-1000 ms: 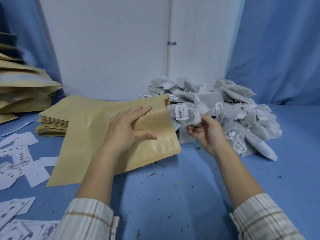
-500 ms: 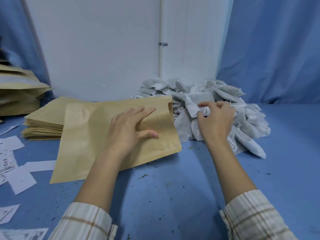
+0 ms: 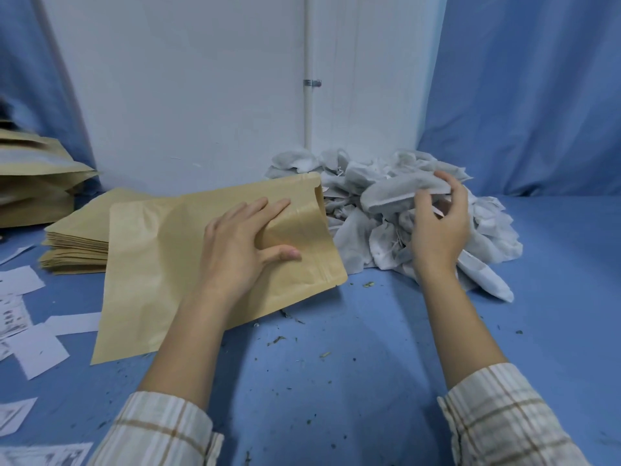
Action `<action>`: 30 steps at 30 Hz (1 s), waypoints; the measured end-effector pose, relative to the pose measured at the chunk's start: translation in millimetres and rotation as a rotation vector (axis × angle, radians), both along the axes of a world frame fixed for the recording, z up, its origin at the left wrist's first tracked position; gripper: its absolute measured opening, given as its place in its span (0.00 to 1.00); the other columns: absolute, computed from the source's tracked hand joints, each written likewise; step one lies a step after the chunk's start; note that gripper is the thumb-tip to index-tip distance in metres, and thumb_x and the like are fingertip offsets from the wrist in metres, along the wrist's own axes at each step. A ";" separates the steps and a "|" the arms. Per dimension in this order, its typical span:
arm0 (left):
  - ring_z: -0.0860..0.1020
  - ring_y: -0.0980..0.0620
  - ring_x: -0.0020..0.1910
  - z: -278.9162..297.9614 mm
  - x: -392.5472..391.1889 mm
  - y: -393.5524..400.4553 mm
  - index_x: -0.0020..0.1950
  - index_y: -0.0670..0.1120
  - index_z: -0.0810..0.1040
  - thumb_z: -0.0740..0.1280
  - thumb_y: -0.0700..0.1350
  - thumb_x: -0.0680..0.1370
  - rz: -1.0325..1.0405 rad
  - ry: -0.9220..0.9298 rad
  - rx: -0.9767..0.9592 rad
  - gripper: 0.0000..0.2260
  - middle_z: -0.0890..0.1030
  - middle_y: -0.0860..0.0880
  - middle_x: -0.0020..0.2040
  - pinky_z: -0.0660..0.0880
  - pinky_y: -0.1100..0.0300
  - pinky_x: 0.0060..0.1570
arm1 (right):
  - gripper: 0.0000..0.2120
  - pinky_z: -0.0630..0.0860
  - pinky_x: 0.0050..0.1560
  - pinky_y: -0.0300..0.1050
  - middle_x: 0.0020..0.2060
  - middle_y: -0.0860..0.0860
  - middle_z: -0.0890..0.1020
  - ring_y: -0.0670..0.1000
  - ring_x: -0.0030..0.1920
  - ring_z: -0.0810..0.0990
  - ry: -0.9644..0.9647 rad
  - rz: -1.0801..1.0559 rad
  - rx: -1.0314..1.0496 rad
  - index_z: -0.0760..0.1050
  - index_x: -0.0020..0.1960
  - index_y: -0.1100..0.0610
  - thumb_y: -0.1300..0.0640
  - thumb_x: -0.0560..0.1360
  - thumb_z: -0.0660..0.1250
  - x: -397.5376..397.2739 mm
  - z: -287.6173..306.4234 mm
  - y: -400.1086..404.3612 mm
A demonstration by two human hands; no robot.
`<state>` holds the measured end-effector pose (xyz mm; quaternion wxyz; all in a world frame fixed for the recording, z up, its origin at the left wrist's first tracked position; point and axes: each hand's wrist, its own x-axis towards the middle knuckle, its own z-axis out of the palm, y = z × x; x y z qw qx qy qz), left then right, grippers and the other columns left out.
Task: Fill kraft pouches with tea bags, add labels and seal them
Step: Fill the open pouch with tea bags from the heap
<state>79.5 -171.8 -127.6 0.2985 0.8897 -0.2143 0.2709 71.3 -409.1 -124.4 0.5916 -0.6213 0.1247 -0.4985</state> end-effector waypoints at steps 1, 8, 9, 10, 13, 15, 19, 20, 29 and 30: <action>0.68 0.55 0.62 0.1 0.1 -0.1 0.67 0.58 0.72 0.70 0.62 0.63 0.001 0.003 -0.003 0.32 0.74 0.53 0.64 0.55 0.63 0.59 | 0.14 0.73 0.45 0.34 0.44 0.36 0.79 0.36 0.45 0.78 -0.059 0.092 0.093 0.74 0.56 0.44 0.54 0.71 0.63 -1.6 0.6 0.4; 0.67 0.56 0.66 5.6 -3.4 -3.4 0.67 0.62 0.70 0.69 0.63 0.62 -0.045 0.060 -0.129 0.33 0.72 0.57 0.67 0.59 0.52 0.69 | 0.17 0.79 0.39 0.42 0.44 0.53 0.80 0.47 0.38 0.81 -0.050 0.688 0.204 0.74 0.55 0.54 0.63 0.67 0.65 -0.2 1.5 11.0; 0.67 0.58 0.65 7.7 -5.2 -4.3 0.66 0.63 0.70 0.69 0.64 0.61 -0.073 0.064 -0.180 0.33 0.73 0.59 0.66 0.61 0.52 0.68 | 0.15 0.79 0.37 0.42 0.41 0.53 0.80 0.48 0.35 0.81 -0.019 0.767 0.184 0.74 0.53 0.54 0.64 0.67 0.66 -0.8 1.4 16.0; 0.68 0.59 0.64 9.7 -6.6 -5.3 0.65 0.63 0.70 0.68 0.64 0.60 -0.099 0.063 -0.217 0.33 0.74 0.60 0.65 0.62 0.53 0.67 | 0.14 0.79 0.36 0.42 0.38 0.53 0.81 0.48 0.33 0.80 0.017 0.832 0.136 0.74 0.52 0.54 0.66 0.68 0.67 -1.4 1.5 21.8; 0.70 0.57 0.61 15.3 -11.0 -8.7 0.64 0.62 0.73 0.68 0.64 0.61 -0.143 0.016 -0.179 0.31 0.75 0.60 0.63 0.65 0.52 0.65 | 0.14 0.75 0.37 0.40 0.34 0.60 0.81 0.48 0.35 0.77 0.166 0.836 -0.249 0.77 0.46 0.52 0.69 0.69 0.69 -2.7 2.3 36.8; 0.71 0.55 0.59 19.7 -14.4 -9.6 0.62 0.61 0.75 0.67 0.64 0.62 -0.140 -0.028 -0.101 0.29 0.77 0.59 0.61 0.65 0.50 0.64 | 0.16 0.72 0.34 0.31 0.30 0.47 0.81 0.39 0.32 0.74 0.278 0.813 -0.520 0.78 0.36 0.49 0.70 0.69 0.68 -3.0 3.4 41.0; 0.73 0.53 0.57 30.3 -17.1 -3.9 0.62 0.60 0.75 0.63 0.66 0.62 -0.104 -0.050 0.090 0.29 0.77 0.61 0.60 0.66 0.50 0.61 | 0.13 0.72 0.28 0.34 0.26 0.42 0.78 0.36 0.29 0.72 0.593 1.023 -0.724 0.72 0.34 0.54 0.69 0.73 0.62 -8.1 0.0 42.3; 0.73 0.53 0.59 31.8 -16.3 -1.9 0.63 0.61 0.74 0.63 0.67 0.62 -0.098 -0.028 0.146 0.30 0.77 0.61 0.61 0.65 0.50 0.61 | 0.12 0.76 0.35 0.40 0.34 0.44 0.81 0.40 0.37 0.75 0.642 1.056 -0.728 0.73 0.39 0.51 0.67 0.73 0.63 -7.9 -2.6 44.8; 0.70 0.56 0.65 10.9 0.2 24.3 0.68 0.63 0.68 0.73 0.60 0.63 -0.170 0.394 0.124 0.34 0.74 0.59 0.64 0.65 0.54 0.65 | 0.21 0.77 0.51 0.36 0.49 0.39 0.80 0.37 0.49 0.79 0.404 1.160 -0.443 0.71 0.61 0.47 0.68 0.75 0.62 5.3 -24.7 66.1; 0.72 0.56 0.62 5.3 2.0 25.8 0.67 0.64 0.69 0.74 0.58 0.63 -0.177 0.442 0.087 0.32 0.76 0.59 0.62 0.67 0.56 0.63 | 0.16 0.77 0.55 0.40 0.47 0.41 0.81 0.40 0.50 0.79 0.375 0.991 -0.451 0.77 0.57 0.50 0.66 0.76 0.62 7.0 -25.4 66.1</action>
